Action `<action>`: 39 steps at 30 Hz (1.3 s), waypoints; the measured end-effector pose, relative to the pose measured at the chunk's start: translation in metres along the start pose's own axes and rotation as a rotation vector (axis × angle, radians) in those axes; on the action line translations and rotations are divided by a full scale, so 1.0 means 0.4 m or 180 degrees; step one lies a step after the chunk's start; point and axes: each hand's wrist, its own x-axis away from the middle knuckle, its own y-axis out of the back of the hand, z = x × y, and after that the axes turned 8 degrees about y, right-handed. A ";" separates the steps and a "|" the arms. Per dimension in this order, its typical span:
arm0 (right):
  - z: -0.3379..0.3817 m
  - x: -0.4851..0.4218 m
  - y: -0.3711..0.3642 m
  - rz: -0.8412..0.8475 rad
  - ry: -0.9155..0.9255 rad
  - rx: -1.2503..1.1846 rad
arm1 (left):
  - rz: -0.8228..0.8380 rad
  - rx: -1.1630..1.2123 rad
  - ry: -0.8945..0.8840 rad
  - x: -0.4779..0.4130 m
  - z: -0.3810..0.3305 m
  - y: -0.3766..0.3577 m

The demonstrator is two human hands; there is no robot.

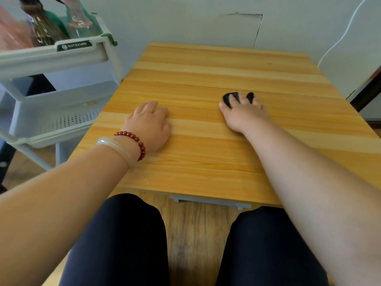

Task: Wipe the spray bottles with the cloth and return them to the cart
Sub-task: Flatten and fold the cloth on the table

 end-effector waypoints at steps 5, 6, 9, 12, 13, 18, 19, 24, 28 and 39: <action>0.167 0.124 -0.047 -0.0062 0.1265 0.0161 | -0.0053 -0.0010 0.0073 0.019 0.043 -0.007; 0.173 0.142 -0.053 -0.0060 0.1389 0.0178 | -0.0074 -0.0024 0.0035 0.028 0.047 -0.009; 0.137 0.134 -0.043 -0.0018 0.1276 0.0152 | -0.0133 -0.0026 0.0022 0.054 0.063 -0.007; 0.086 0.098 -0.018 0.0140 0.0473 0.0032 | -0.0137 -0.0035 0.0112 0.073 0.088 0.002; 0.087 0.098 -0.016 0.0184 0.0330 0.0015 | -0.0114 -0.0042 0.0119 0.076 0.096 0.003; 0.212 0.209 -0.051 0.0154 0.1413 0.0131 | -0.0003 -0.0027 0.0101 0.081 0.106 -0.004; 0.222 0.231 -0.057 0.0180 0.1603 0.0116 | 0.0014 0.0002 0.0099 0.084 0.110 -0.004; 0.138 0.208 -0.024 0.0292 0.1007 0.0049 | -0.0026 -0.0054 0.0057 0.112 0.156 0.010; 0.154 0.237 -0.037 0.0298 0.0820 0.0000 | -0.0048 0.0039 0.0185 0.138 0.189 0.026; 0.160 0.299 -0.050 0.0396 0.1238 -0.0110 | -0.0023 0.0105 0.0433 0.195 0.276 0.016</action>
